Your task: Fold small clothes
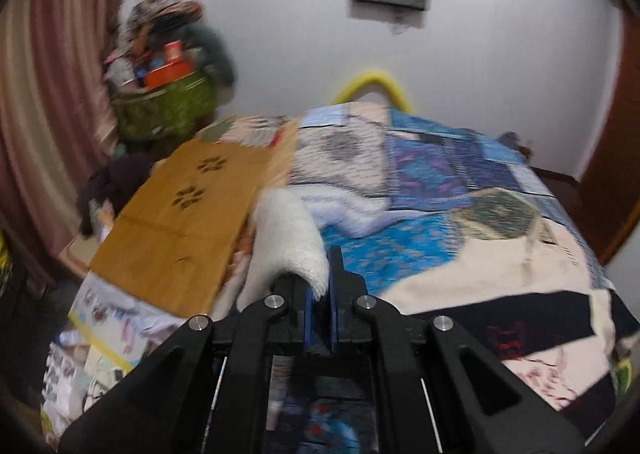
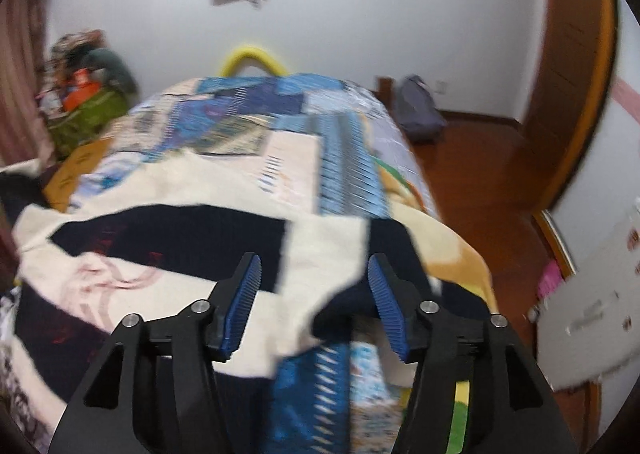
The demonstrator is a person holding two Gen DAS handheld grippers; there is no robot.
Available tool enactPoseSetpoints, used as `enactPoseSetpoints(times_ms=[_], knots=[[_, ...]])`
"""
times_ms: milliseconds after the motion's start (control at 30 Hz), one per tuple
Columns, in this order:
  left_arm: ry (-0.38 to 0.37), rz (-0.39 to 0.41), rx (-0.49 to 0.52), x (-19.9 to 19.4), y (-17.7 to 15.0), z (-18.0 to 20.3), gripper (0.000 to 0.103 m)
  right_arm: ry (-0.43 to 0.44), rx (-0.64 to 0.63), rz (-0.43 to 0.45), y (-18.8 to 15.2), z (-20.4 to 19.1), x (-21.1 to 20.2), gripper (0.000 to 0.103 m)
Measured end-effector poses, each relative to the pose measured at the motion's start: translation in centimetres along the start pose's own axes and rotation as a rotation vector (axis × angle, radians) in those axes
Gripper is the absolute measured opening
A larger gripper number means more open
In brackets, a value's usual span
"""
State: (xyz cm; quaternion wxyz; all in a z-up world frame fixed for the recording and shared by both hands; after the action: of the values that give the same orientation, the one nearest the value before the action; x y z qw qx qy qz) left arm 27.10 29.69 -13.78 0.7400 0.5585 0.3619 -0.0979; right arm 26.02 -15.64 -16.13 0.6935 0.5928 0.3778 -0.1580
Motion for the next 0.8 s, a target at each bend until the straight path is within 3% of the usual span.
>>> enactPoseSetpoints(times_ms=[200, 433, 633, 733, 800], knots=[[-0.118, -0.034, 0.117, -0.5, -2.2, 8.2, 0.006, 0.171, -0.055, 0.055, 2.8, -5.5, -0.1, 0.055], [-0.186, -0.189, 0.208, 2.5, -10.2, 14.2, 0.007, 0.268, -0.136, 0.070, 4.1, -10.4, 0.2, 0.055], [-0.197, -0.323, 0.188, 3.9, -15.9, 13.9, 0.007, 0.339, -0.174, 0.037, 3.8, -13.5, 0.4, 0.055], [-0.200, -0.335, 0.162, 3.3, -16.4, 12.3, 0.018, 0.372, -0.200, 0.022, 4.0, -15.1, 0.4, 0.055], [-0.206, -0.316, 0.143, 2.4, -15.9, 11.2, 0.032, 0.391, -0.228, 0.017, 4.3, -16.8, 0.5, 0.055]])
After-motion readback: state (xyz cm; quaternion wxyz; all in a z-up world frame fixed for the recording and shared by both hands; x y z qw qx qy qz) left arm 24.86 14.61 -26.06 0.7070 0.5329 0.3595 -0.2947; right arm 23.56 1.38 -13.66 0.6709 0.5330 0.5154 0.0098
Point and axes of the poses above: each gripper's, at about its wrist camera, not at the fingertips, and x roughly the way its jaws point, z to its right, y to its top, the point moved 9 cm from there along x, roughly the way its jaws point, and after that the axes turned 7 degrees about -x, right-handed, at the moved point
